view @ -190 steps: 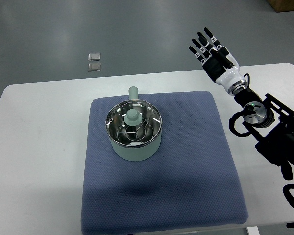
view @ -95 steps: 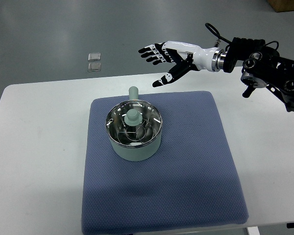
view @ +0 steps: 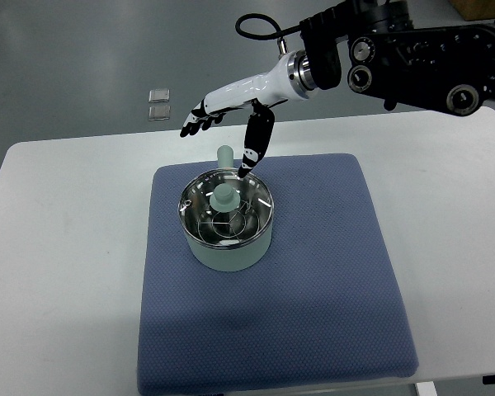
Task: Open lid and place right of pot
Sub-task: 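Lower the right hand onto the lid and close fingers around the knob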
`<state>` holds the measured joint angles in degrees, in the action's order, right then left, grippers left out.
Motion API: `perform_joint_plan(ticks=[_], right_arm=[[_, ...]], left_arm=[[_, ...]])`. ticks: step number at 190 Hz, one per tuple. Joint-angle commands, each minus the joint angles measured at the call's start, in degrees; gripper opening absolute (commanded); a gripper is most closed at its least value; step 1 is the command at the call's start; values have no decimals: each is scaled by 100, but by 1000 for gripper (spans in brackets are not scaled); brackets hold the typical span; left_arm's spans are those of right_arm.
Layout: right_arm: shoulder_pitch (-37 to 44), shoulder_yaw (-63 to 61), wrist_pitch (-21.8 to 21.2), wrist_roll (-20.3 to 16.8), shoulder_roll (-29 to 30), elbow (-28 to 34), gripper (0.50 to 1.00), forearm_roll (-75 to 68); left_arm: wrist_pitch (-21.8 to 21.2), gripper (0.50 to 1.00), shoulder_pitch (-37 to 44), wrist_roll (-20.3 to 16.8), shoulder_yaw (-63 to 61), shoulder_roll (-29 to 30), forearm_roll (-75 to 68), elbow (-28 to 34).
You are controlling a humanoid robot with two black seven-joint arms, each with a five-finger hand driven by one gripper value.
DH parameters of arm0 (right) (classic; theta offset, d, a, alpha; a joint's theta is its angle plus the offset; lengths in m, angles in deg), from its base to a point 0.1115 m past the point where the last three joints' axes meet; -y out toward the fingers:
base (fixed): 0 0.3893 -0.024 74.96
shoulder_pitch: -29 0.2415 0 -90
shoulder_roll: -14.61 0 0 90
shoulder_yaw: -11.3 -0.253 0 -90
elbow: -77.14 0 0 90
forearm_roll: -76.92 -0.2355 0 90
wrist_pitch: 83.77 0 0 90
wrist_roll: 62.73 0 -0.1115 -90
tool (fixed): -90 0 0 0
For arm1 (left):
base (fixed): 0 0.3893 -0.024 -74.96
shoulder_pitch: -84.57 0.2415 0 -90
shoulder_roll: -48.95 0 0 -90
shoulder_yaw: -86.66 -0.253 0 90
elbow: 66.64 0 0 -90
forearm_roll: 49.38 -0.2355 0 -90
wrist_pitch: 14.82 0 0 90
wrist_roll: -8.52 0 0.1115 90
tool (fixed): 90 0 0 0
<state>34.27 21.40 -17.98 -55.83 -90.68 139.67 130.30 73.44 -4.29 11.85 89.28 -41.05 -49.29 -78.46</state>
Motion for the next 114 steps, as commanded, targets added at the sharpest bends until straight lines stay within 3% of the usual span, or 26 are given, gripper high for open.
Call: perform_joint_plan(ticks=[1,23,51,54,69,114], right_arm=[[45,203,329,13,176,5,921,410],[-16,414,645,83,237,5,919,771],[-96,440,716,110,237,14,901,903],[-148,440,733,153,229,22,868,911],[-166,440,760,312,229,49,832,990],[-368,519,971,532,255,119,801,1368]], left_arm=[[15,1000,0,1,2,0,0,-14],[15,1000,0,1,2,0,0,-5],[15,1000,0,-8,11,0,0,-5],[15,1000,0,1,11,0,0,-5],[15,1000,0,1,11,0,0,-5],[15,1000,0,1,11,0,0,4]])
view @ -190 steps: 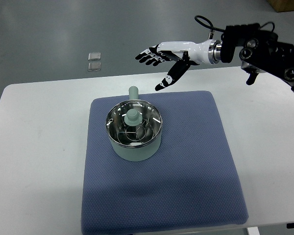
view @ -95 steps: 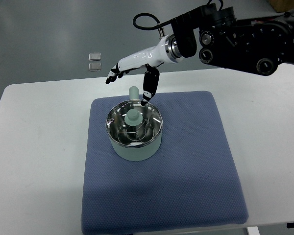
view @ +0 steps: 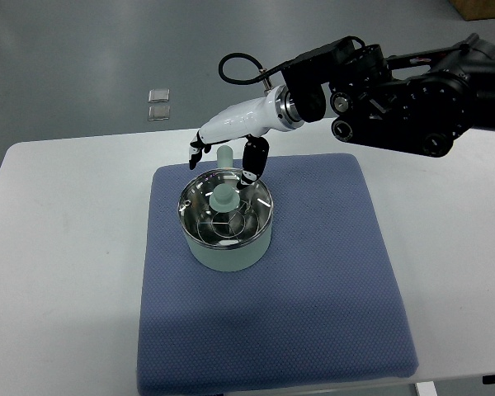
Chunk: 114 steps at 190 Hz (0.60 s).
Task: Open lid and place right of pot
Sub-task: 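Lower the right hand onto the lid and close fingers around the knob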
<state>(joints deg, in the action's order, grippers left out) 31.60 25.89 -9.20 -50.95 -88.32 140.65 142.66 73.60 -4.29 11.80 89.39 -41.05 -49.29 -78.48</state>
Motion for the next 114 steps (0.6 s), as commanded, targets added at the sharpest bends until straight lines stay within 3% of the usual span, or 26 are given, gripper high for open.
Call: perform_joint_plan(ticks=[1,85,114], right_arm=[[-102,70,93,44,19,21,801,132],[-383,87,198,44,54,21,795,422],[-392,87,198,26,63,21,764,519]], left_arm=[[-1,1000,0,5,0,0,0,6],[-1,1000,0,-4,-9,0,0,-3],[-1,1000,0,5,-9,0,0,-3]])
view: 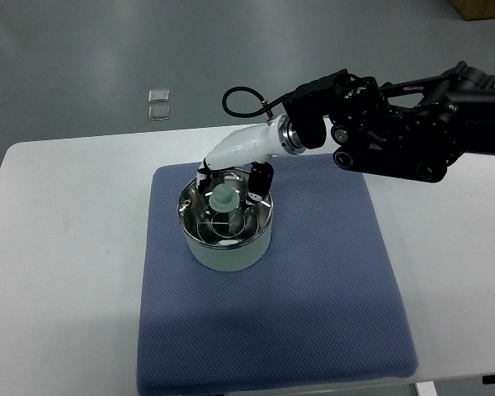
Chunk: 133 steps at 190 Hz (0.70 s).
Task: Open lid and place right of pot
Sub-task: 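Lower the right hand onto the lid and close fingers around the knob, then lift the glass lid off the pot by its knob with the right hand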
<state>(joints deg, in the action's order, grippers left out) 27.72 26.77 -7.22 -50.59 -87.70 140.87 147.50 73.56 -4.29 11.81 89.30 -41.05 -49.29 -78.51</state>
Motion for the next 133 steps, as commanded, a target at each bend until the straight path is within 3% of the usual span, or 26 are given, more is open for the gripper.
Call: perform_joint_plan(ticks=[1,47,70,133], right_arm=[[-4,0,0,-10,1,0,764,35],[-4,0,9,-28,-8,0,725,44],[-12,0,70,-37,1,-9,682,52],[-56,0,88,-28,9,-9,639,140]], left_arm=[[3,1000,0,4,0,0,0,0],[3,1000,0,4,0,0,0,0],[3,1000,0,-4,0,0,0,0],[3,1000,0,4,0,0,0,-9]])
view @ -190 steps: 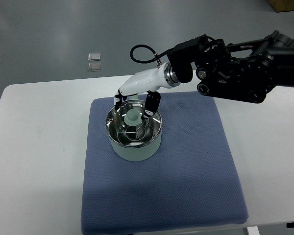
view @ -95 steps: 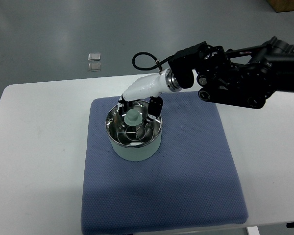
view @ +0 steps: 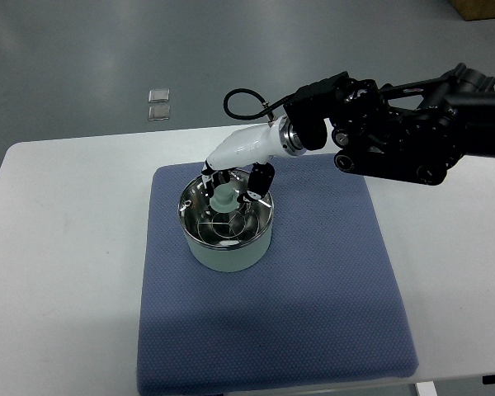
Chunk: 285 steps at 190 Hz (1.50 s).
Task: Open lid and place right of pot
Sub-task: 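Lift the glass lid off the pot by its knob with the right hand, then carry the lid beside the pot and lower it onto the cushion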
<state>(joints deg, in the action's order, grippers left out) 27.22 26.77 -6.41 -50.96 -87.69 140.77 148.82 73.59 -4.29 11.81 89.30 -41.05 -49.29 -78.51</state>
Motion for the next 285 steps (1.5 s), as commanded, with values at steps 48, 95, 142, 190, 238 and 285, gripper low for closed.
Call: perform_joint_plan(ticks=[48,95,142,190,238,285], right_arm=[[-50,0,16,10,70,1,605,26],[-68,0,95,27,97,1,582,17],[-59,0,113,45,70,1,566,17],[-32,-35,122,71,9,1,556,-18],[20,-71,113,132,-132,36,554,-62],[231,-106,86,159,-396,212,556,-88]], left_arm=[[0,1000,0,4,0,0,0,-9],[0,1000,0,4,0,0,0,-9],[0,1000,0,4,0,0,0,-9],[0,1000,0,-4,0,0,0,-26],[0,1000,0,4,0,0,0,-44],[0,1000,0,4,0,0,0,-61]])
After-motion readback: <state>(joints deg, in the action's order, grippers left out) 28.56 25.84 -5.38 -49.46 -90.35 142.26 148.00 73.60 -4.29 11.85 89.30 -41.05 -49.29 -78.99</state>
